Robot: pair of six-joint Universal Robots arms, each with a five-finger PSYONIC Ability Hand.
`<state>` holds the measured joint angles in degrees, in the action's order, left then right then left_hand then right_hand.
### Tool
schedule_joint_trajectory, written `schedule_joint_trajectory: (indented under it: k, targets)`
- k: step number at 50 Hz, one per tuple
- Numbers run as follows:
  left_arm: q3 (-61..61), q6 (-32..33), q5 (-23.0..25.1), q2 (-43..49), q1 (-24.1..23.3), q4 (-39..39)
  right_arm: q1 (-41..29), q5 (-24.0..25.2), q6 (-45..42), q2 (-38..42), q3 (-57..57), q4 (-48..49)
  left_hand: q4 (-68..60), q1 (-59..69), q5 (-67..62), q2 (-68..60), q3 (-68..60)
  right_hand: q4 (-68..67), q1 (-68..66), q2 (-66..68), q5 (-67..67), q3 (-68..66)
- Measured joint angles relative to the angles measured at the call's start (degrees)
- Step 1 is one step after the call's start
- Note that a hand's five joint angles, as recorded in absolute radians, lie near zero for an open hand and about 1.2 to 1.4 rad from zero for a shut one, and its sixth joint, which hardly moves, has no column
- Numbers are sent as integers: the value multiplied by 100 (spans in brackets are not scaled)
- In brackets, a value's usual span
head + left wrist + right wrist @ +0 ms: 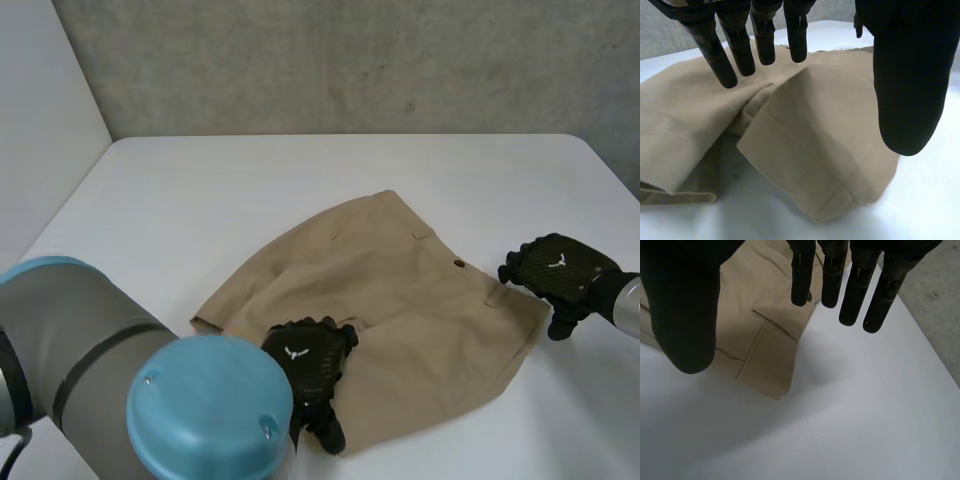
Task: Fold the shorts.
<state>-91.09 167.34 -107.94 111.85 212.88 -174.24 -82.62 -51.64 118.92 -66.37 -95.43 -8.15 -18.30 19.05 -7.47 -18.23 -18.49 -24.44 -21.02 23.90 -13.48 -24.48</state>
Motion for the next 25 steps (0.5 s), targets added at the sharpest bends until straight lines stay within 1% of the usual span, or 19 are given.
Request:
schedule_joint_trajectory:
  k: [4, 5, 9, 15, 20, 21, 22, 23, 24, 25]
  targets:
    - [-30, 10, -41, 68, -94, -14, 17, 81, -3, 162, 32, 133, -6, 18, -82, -40, -14, -129, -111, 89, -114, -129]
    - [-33, 12, -44, 92, -123, -19, 21, 94, -3, 205, 39, 170, -27, 18, -136, -65, -19, -359, -304, 358, -324, -348]
    - [-38, 17, -50, 196, -221, -50, 25, 110, -3, 299, 58, 266, -106, 18, -226, -126, -66, -490, -413, 533, -453, -492]
    - [-40, 18, -98, 328, -272, -134, 27, 106, -1, 489, 82, 445, -436, 382, -533, -424, -414, -516, -412, 545, -488, -521]
    - [-37, 20, -126, 398, -271, -167, 27, 103, 0, 565, 97, 493, -474, 392, -565, -460, -450, -750, -644, 802, -707, -759]
    - [-36, 22, -131, 426, -269, -174, 27, 103, 0, 576, 101, 498, -474, 392, -565, -462, -450, -1320, -1162, 1446, -1263, -1379]
    - [-34, 23, -134, 441, -268, -178, 26, 104, 2, 602, 113, 507, -474, 392, -564, -462, -450, -1643, -1425, 1714, -1575, -1645]
    - [-32, 23, -136, 457, -267, -180, 24, 106, 4, 614, 122, 511, -474, 392, -565, -463, -450, -1643, -1425, 1714, -1575, -1645]
    - [-31, 24, -137, 470, -267, -182, 23, 107, 4, 619, 126, 513, -474, 392, -565, -463, -450, -2649, -2289, 2794, -2564, -2714]
    - [-31, 24, -137, 470, -267, -182, 23, 107, 4, 619, 126, 513, -474, 392, -565, -463, -450, -2649, -2289, 2794, -2564, -2714]
